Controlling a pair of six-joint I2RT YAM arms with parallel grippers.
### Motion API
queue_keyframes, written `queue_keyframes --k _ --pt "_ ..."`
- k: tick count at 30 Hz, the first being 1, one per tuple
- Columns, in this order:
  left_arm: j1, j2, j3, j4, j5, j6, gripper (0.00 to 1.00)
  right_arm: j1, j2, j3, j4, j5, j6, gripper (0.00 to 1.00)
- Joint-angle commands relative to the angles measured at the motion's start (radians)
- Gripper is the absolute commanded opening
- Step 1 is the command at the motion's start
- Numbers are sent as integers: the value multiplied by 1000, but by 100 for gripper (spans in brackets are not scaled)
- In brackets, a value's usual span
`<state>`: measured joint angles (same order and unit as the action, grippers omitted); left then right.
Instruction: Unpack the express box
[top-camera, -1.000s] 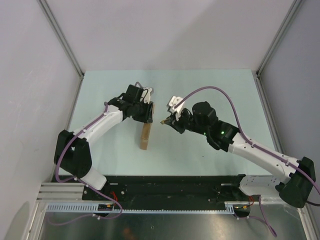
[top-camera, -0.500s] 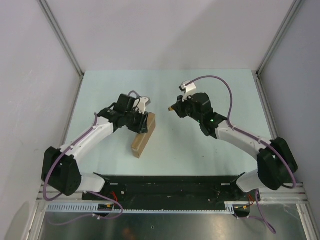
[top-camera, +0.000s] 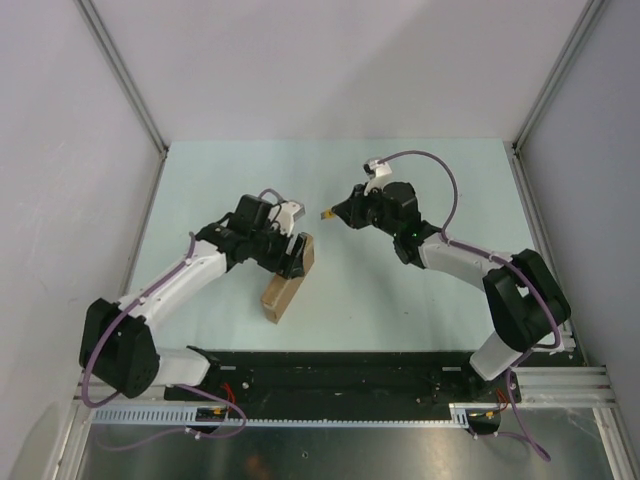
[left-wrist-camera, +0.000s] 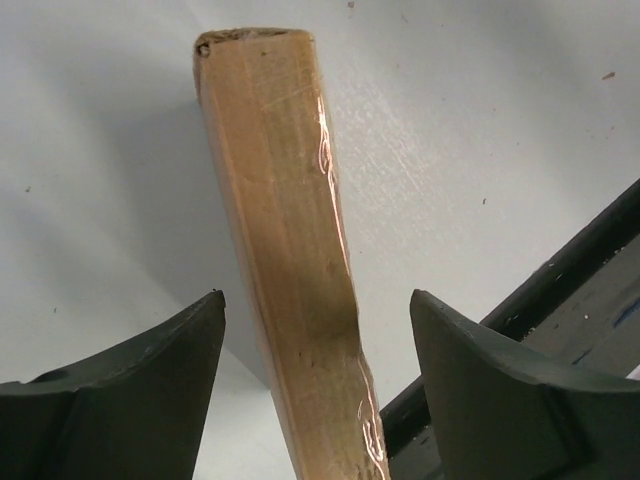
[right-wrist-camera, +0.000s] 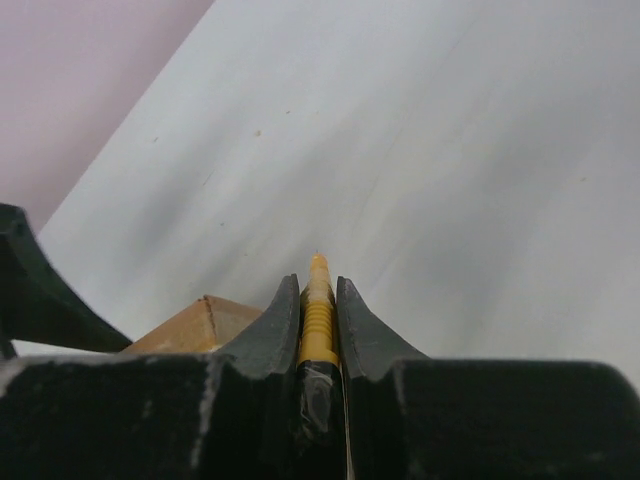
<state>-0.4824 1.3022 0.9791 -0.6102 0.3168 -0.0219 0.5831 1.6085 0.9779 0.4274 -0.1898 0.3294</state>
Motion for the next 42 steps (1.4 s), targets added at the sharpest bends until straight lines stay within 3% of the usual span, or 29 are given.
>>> queue_keyframes --k 1,4,8,12,19,24,35,42 --pt "-42 57 55 29 -18 36 80 1 7 18 73 -103 42 0" --pt "-77 94 72 27 -106 43 75 1 -7 18 27 -109 25 0" --pt "-104 138 96 33 -180 48 48 -15 -61 19 -73 -86 33 0" --pt "-134 173 142 41 -206 68 37 -38 -119 18 -176 -66 33 0" --pt "-209 218 225 61 -271 155 35 -66 -278 18 -326 32 3 0" --pt "-249 249 221 102 -280 218 34 -83 -323 1 -414 -21 -35 0" --pt "-257 258 78 210 -303 218 27 -115 -352 -153 -257 -125 43 0" --pt "-260 287 59 221 -305 203 25 -118 -394 -177 -187 -30 60 0"
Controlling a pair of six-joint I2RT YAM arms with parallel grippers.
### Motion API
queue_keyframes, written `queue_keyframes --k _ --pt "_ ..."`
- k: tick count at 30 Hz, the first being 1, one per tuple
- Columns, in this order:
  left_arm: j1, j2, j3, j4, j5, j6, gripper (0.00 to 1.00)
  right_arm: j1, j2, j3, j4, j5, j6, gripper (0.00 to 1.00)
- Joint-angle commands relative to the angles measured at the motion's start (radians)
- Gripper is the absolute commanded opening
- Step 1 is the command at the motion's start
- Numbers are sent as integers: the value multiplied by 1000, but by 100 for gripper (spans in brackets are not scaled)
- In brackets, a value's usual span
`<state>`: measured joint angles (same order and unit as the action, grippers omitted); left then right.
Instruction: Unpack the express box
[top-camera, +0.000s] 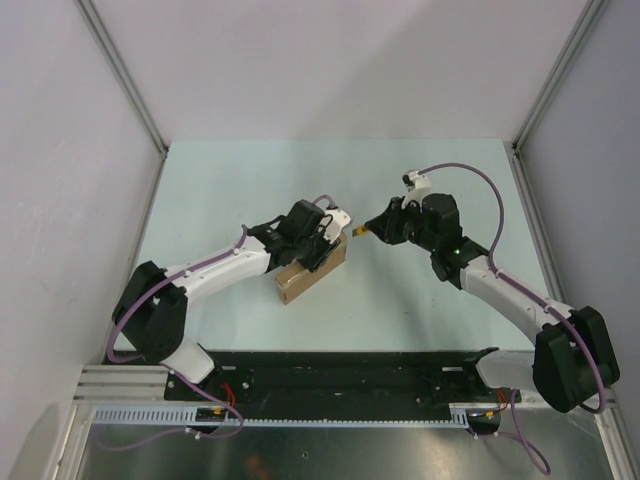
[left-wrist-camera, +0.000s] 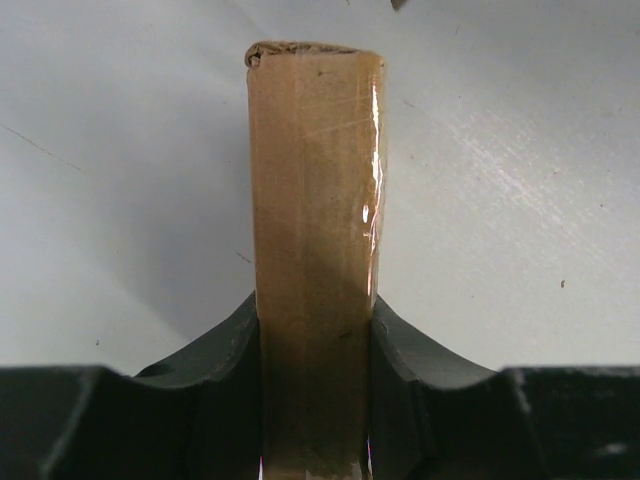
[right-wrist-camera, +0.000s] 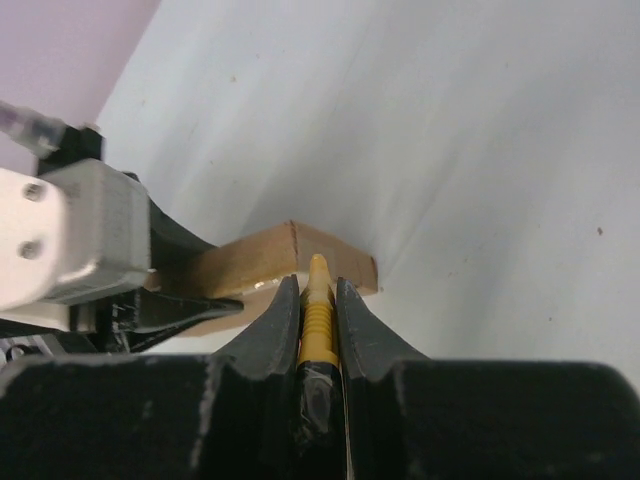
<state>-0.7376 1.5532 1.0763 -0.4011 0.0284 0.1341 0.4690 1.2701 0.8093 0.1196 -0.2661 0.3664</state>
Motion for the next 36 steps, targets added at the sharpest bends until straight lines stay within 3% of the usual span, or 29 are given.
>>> queue_keyframes --k 1,15,36 --pt "-5 35 -39 11 -16 47 25 -1 -54 -9 132 47 29 0" --pt "-6 34 -50 13 -12 42 24 34 9 -10 230 -7 25 0" --pt "-8 42 -55 13 -7 33 24 62 44 -9 239 59 -21 0"
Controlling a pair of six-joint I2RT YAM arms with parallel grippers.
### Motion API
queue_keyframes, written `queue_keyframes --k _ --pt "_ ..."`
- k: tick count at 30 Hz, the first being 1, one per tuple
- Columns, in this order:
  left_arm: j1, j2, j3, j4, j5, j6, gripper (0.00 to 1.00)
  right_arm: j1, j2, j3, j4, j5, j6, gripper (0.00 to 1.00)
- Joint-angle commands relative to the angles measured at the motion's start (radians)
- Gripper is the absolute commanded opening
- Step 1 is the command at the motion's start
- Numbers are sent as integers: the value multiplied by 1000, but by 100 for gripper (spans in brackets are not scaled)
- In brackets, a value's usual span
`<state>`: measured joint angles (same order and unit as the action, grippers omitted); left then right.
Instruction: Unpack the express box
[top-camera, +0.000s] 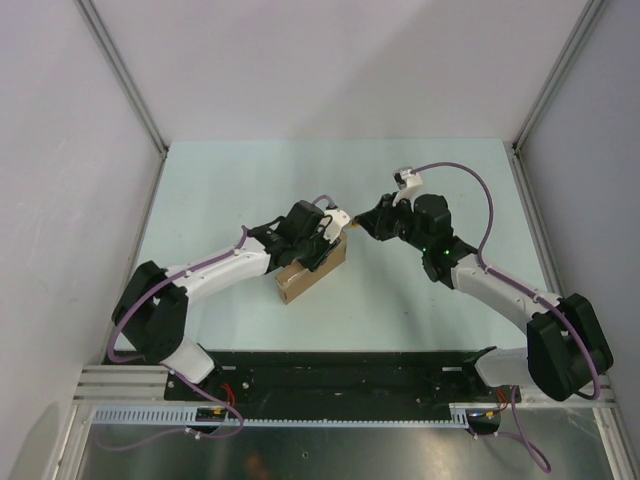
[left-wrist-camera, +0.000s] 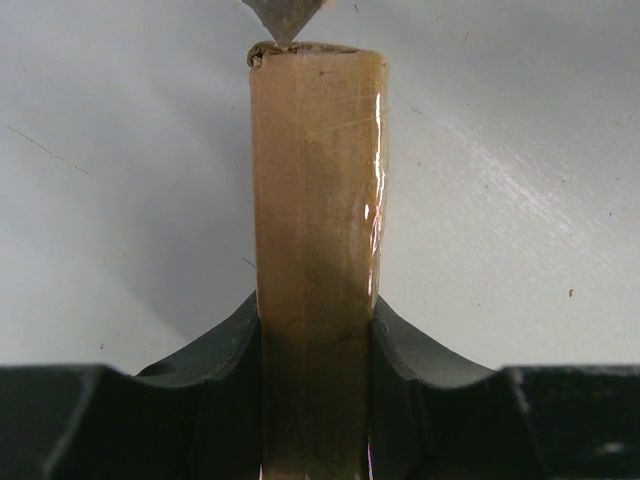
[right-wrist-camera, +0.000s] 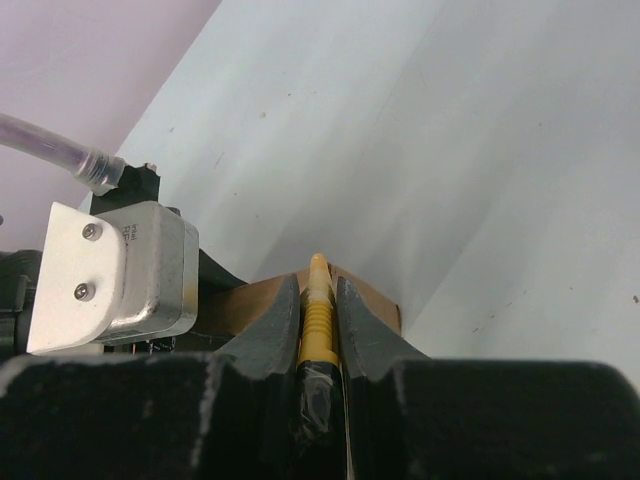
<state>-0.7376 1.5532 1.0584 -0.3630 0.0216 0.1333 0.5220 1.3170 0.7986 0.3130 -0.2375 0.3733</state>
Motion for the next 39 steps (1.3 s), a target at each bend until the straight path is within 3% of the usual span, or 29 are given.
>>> queue_keyframes --k 1,16,29,33,39 --pt "-8 44 -37 -27 0 34 24 9 1 2 49 32 -31 0" --pt "-8 50 -35 -27 -6 34 23 29 37 2 40 52 -68 0" --pt "-9 59 -37 -25 -8 31 22 30 -2 2 -12 43 -163 0" --pt "-9 84 -31 -27 -66 23 22 47 -19 2 -35 32 -232 0" --pt "-9 79 -35 -25 -68 23 21 42 -38 2 9 17 -215 0"
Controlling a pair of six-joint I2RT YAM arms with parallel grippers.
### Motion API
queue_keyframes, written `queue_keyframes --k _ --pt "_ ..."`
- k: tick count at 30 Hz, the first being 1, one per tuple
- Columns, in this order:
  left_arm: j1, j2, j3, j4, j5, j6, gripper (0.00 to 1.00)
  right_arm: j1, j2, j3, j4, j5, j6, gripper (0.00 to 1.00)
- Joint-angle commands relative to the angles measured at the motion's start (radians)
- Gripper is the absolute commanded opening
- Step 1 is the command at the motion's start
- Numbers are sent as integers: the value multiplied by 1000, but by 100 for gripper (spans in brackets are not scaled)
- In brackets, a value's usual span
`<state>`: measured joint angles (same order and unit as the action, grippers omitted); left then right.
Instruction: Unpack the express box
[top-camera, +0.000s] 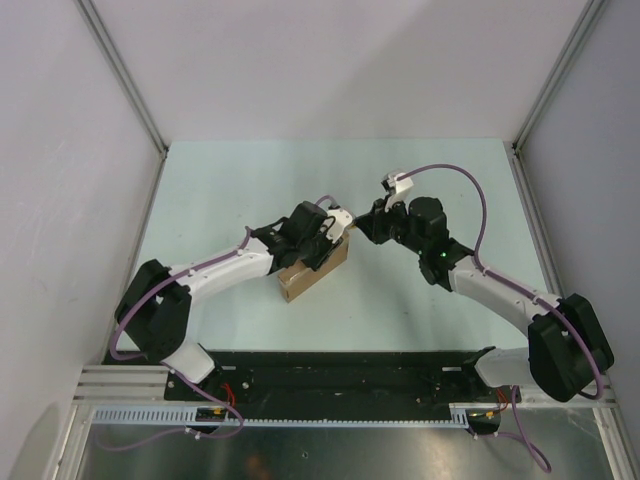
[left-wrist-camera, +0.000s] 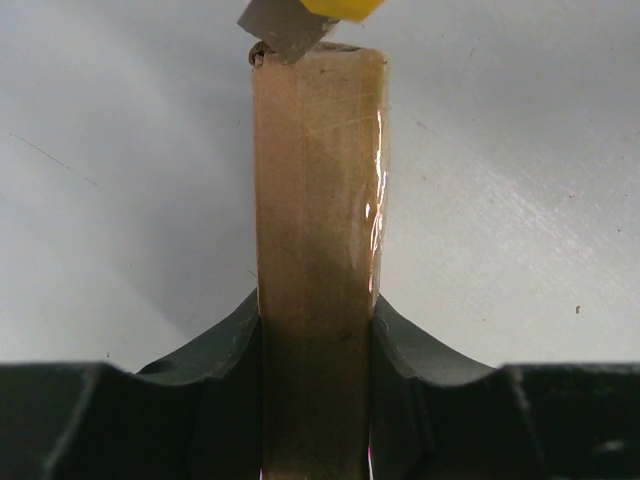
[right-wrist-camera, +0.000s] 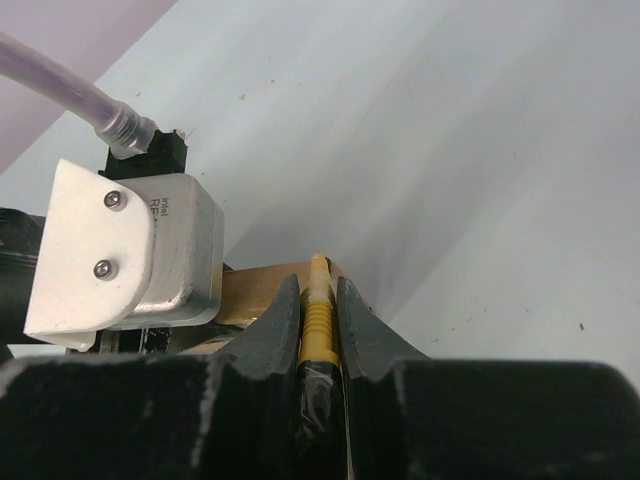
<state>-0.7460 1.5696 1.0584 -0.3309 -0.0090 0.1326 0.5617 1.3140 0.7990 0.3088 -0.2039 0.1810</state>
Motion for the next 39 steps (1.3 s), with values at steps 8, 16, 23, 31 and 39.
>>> queue_keyframes --k 8,16,23,31,39 --pt "-1 61 -35 -59 -31 25 20 -16 -25 2 50 -57 23 0" --pt "-1 60 -40 -59 -22 25 20 -20 -27 2 55 -23 25 0" --pt "-1 67 -35 -57 -22 25 20 -17 -35 0 49 21 12 0" --pt "-1 69 -37 -59 -19 25 21 -14 -21 2 55 23 12 0" --pt "-3 69 -38 -59 -17 25 20 -8 7 2 72 12 26 0"
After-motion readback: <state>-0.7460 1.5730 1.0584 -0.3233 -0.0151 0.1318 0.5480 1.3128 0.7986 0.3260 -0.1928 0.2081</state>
